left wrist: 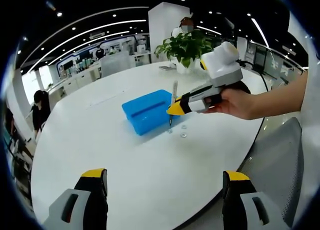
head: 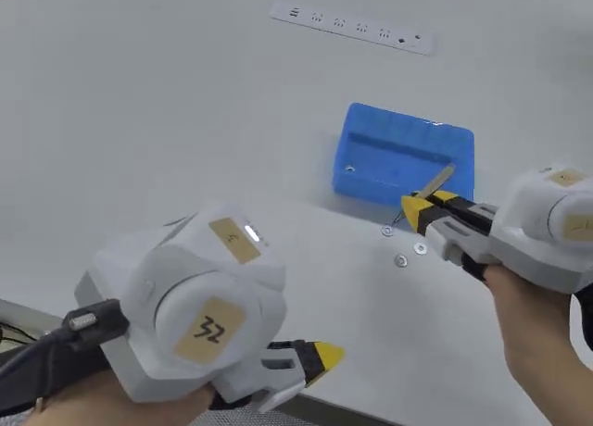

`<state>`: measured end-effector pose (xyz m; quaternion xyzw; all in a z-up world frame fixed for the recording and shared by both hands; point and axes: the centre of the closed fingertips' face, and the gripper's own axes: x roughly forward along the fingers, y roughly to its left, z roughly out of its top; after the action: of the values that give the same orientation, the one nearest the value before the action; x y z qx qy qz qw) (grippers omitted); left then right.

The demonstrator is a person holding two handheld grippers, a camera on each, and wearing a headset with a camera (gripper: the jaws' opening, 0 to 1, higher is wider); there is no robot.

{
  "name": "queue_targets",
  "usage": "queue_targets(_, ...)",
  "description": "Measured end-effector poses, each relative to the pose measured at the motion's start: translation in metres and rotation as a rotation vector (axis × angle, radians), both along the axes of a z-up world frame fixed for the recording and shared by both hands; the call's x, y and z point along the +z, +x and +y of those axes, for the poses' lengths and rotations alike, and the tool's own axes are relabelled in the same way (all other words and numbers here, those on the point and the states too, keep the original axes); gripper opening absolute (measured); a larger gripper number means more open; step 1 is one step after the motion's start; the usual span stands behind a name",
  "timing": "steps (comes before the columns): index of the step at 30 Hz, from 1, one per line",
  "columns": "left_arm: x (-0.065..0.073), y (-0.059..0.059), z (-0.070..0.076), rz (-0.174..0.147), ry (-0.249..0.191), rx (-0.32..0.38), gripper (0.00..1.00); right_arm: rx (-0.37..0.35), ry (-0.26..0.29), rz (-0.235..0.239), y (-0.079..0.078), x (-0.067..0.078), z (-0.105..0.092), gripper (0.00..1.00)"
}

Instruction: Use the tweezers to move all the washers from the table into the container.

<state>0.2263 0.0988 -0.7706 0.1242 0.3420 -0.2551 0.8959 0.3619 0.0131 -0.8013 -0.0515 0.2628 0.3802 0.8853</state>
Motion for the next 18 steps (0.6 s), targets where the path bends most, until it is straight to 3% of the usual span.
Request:
queue_targets(5,-0.002,-0.001,0.001,0.006,0.007,-0.002,0.98,-0.01,-0.002,0.017,0.002,-0.007,0.001,0.04)
queue_targets(9,-0.004,-0.002,0.002,0.01,0.016,-0.002,0.98,-0.011,-0.035,0.004,0.004,-0.012,0.0,0.04)
queue_targets(18,-0.005,-0.002,0.002,0.013,0.022,-0.005,0.97,-0.026,-0.02,0.012,0.002,-0.014,-0.002,0.04)
